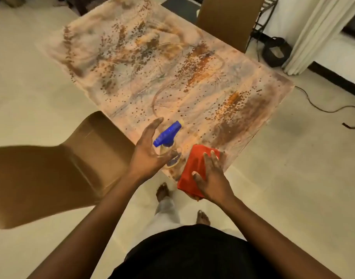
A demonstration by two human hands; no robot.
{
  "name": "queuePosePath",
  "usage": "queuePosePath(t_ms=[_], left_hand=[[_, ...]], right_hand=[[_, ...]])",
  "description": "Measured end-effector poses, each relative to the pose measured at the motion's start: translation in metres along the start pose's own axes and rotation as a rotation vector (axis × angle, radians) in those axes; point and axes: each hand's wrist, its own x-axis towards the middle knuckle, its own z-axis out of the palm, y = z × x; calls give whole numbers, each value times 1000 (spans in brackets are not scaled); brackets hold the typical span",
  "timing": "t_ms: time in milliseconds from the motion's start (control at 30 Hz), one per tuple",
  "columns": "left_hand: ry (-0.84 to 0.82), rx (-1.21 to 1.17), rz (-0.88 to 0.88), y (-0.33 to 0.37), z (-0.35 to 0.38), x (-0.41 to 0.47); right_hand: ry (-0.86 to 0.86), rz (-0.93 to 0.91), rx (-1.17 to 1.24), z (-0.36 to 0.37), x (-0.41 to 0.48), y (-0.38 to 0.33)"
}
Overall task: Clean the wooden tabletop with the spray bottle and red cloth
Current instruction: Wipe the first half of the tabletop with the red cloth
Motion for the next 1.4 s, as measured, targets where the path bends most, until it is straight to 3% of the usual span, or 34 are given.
queuePosePath(t_ms=[133,267,400,567,667,800,1033,1133,1400], left_hand=[[-291,-52,238,-9,-4,42],[-398,-202,320,-6,3,69],[-415,-271,187,-7,-3,85],[-466,-30,65,-17,-26,92],[-493,206,50,-36,-33,90],[-569,361,-22,-53,-36,83],[-479,239,-248,-62,-36,81],[-460,185,-303,-63,-40,81],[-471,220,-243,-65,-48,84]], right_hand=[[86,158,-68,21,30,-7],[83,256,-105,45,51,-25],[128,246,-184,79,52,-30],[202,136,-355,86,40,1],[175,85,-393,63,41,27],[138,192,-338,2,72,73],[103,334,-245,-85,180,78],[89,259,-270,-74,199,53],[-139,-260,-366,40,133,-46]])
